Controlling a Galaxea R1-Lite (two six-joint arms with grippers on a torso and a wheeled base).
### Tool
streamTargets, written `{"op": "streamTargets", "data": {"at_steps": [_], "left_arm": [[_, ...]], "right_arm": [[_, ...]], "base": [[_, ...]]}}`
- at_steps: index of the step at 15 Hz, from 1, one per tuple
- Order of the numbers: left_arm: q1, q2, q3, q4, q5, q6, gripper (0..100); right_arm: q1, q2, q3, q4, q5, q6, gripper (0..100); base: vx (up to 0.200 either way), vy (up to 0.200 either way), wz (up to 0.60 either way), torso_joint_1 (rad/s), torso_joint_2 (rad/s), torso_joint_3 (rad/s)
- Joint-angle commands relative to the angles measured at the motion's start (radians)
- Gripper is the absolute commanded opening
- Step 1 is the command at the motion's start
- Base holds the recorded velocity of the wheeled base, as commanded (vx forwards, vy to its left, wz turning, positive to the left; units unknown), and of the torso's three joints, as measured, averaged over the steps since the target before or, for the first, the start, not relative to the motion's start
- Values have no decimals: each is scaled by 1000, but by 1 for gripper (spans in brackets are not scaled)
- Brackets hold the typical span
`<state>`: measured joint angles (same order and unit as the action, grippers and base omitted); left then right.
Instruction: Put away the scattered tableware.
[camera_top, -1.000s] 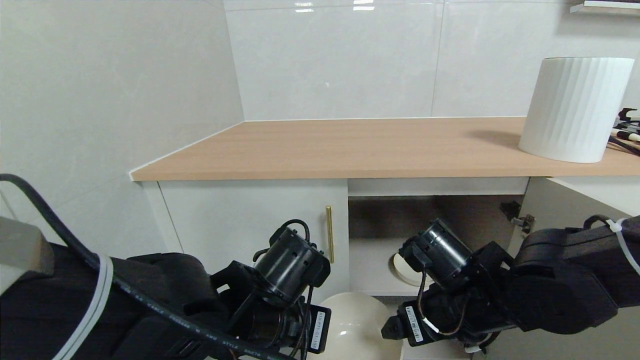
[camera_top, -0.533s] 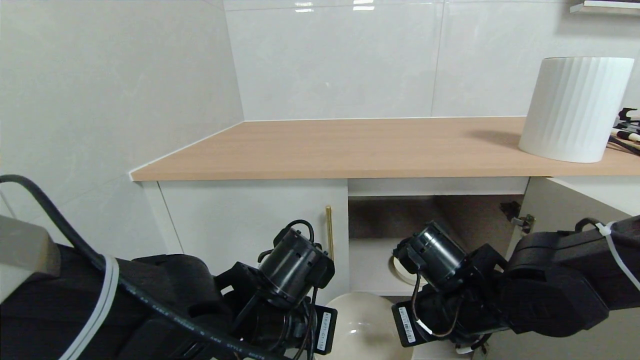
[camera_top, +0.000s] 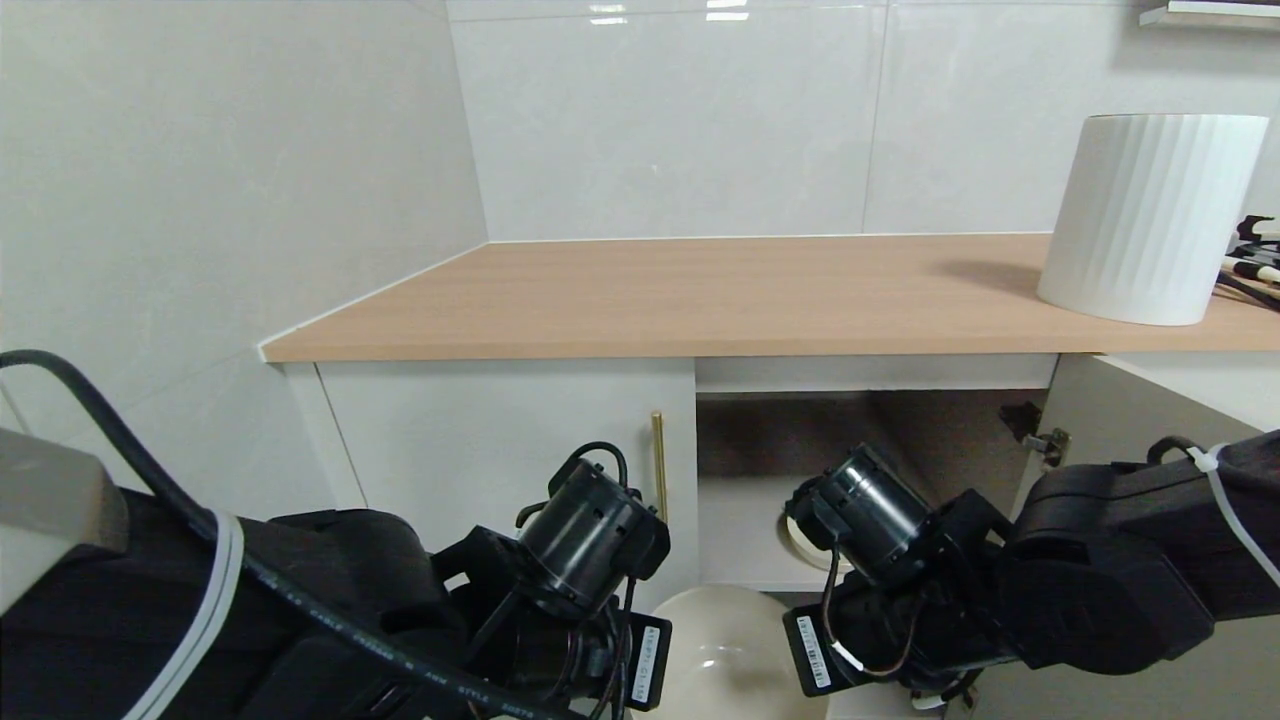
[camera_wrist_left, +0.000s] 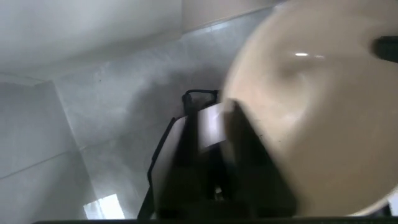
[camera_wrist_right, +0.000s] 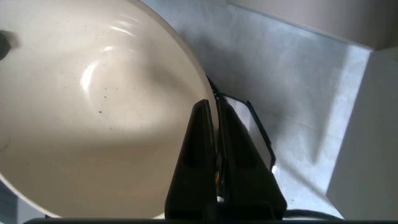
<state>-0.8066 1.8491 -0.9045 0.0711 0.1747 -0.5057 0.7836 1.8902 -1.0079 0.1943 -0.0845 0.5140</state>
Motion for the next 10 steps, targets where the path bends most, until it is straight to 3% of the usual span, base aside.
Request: {"op": "streamTargets", "data": {"at_steps": [1,8,10], "left_arm": [[0,1,-1,1,2,0,100],[1,-5,-2,-1,6,0,100],[12,-21,1,-37,16,-5,100]], "right_arm": [[0,4,0,2,-1,0,0],[-1,13,-1,1,-5,1,0],[-21,59,-5,-12,-58,1,0]], "base": [[0,0,0,0,0,0],[0,0,0,0,0,0],[0,0,0,0,0,0]]}}
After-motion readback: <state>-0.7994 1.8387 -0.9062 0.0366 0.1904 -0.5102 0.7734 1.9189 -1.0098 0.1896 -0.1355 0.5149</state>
